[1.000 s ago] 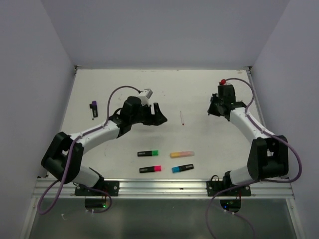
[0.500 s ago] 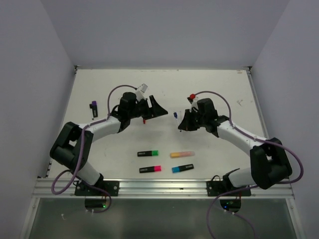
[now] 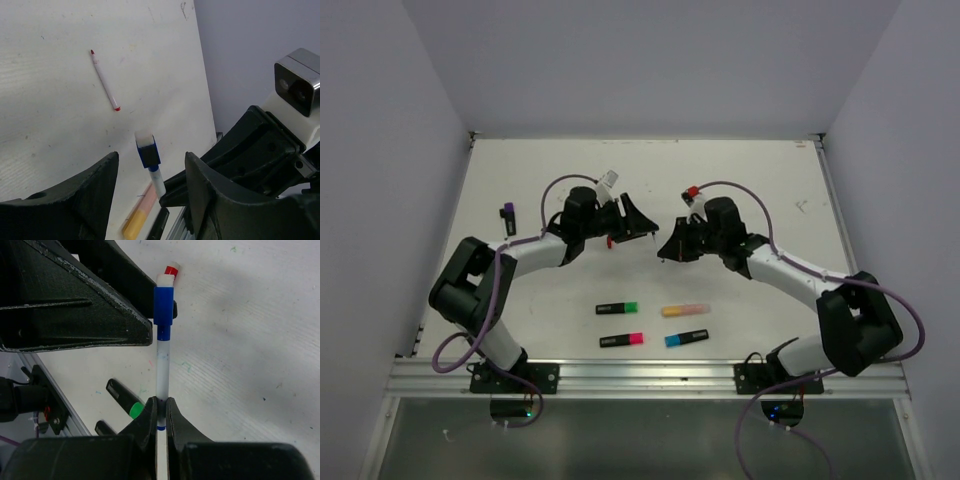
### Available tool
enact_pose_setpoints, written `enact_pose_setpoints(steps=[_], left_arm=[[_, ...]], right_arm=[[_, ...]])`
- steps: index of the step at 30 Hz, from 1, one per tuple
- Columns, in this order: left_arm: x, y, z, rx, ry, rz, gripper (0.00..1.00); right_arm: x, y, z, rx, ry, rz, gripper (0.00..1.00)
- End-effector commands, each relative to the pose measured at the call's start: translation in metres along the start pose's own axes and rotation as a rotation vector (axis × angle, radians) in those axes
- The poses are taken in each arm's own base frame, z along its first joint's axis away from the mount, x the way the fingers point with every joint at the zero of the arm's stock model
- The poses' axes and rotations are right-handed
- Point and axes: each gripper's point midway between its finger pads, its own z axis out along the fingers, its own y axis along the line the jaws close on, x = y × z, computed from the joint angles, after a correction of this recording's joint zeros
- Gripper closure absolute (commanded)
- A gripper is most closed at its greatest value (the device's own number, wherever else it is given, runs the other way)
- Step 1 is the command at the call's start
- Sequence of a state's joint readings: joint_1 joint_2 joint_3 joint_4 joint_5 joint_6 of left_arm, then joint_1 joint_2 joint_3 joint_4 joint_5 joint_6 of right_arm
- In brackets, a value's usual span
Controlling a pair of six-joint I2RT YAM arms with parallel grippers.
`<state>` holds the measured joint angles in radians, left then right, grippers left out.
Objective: Open the pen caps
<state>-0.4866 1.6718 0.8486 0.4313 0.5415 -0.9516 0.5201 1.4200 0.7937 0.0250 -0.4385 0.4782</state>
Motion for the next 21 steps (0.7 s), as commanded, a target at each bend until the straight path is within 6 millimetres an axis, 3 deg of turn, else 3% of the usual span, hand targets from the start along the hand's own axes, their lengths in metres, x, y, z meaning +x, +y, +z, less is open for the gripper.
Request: enact_pose_setpoints(steps=[1, 11, 18, 21], left_arm=[[-0.010, -0.015, 0.001, 0.056, -0.022, 0.013, 0.41], [-0.006, -0.014, 0.003, 0.058, -0.008, 0.003, 0.59], [-0.003, -0.012, 0.002, 0.061, 0.001, 0.004, 0.89], [-0.001, -0.010, 0.001, 0.057, 0.008, 0.005, 1.00]], right_arm=[[-0.015, 0.020, 0.004, -0.060, -0.036, -0.026, 1.00], [-0.015, 0.023, 0.012, -0.042, -0.031, -0.050, 1.00], [-0.016, 0.020, 0.018, -0.002, -0.030, -0.061, 1.00], [-0.018, 0.015, 0.019, 0.031, -0.028, -0.073, 0.78]])
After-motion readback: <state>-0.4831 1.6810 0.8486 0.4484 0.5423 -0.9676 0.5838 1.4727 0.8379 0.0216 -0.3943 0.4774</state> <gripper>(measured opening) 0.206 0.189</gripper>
